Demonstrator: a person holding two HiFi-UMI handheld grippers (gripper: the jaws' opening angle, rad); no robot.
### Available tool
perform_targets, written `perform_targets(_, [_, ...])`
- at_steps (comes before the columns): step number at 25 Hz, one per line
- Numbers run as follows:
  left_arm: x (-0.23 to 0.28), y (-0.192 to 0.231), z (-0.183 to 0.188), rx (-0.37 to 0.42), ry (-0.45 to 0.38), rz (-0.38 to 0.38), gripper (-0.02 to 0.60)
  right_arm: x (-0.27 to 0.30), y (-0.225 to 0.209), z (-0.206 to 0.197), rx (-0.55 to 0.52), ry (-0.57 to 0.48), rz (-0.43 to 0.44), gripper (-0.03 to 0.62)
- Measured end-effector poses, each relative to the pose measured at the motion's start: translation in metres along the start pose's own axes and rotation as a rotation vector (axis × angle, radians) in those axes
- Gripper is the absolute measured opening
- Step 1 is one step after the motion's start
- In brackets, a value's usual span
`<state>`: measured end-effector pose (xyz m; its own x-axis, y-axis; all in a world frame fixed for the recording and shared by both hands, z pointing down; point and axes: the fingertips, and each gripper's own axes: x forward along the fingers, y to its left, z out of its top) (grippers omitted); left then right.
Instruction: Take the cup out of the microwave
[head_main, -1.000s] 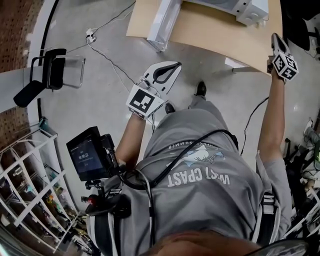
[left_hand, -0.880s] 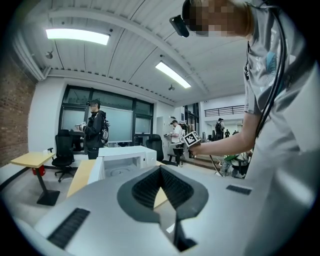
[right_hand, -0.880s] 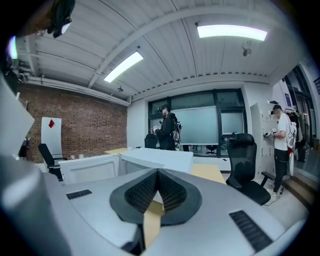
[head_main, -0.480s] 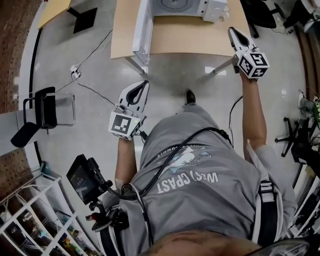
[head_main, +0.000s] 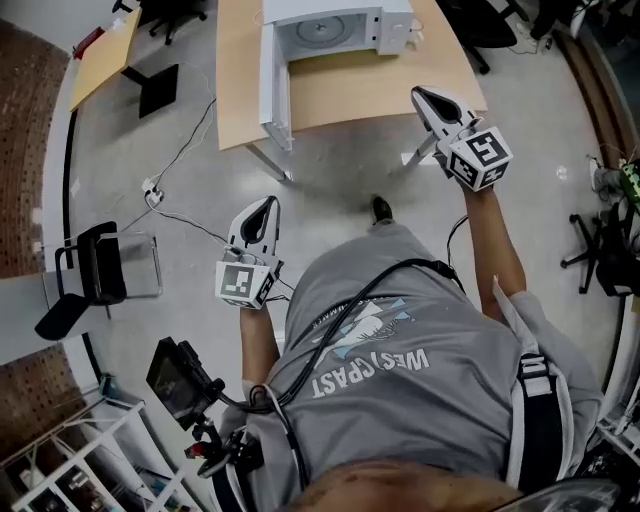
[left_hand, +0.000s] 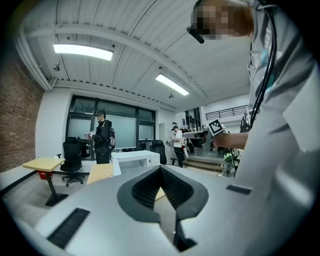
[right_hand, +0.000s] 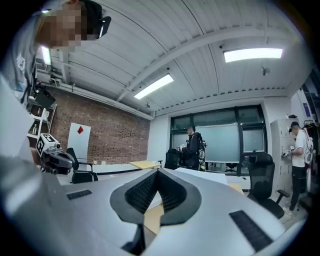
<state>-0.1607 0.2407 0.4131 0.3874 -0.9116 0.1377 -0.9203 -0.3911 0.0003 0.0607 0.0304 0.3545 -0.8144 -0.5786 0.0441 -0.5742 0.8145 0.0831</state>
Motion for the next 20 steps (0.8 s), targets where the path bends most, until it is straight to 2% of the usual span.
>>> perform_targets(15, [-0.071, 0.001, -0.028, -0.035, 0.000, -0.017, 0.043, -0.042, 0.101, 0.038, -0.026, -0.019, 0.024, 0.011])
perform_targets(20, [-0.081, 0.002, -0.032, -0.048, 0.019, -0.015, 0.043, -0.042, 0.121, 0.043, -0.022, -0.004, 0.052, 0.011])
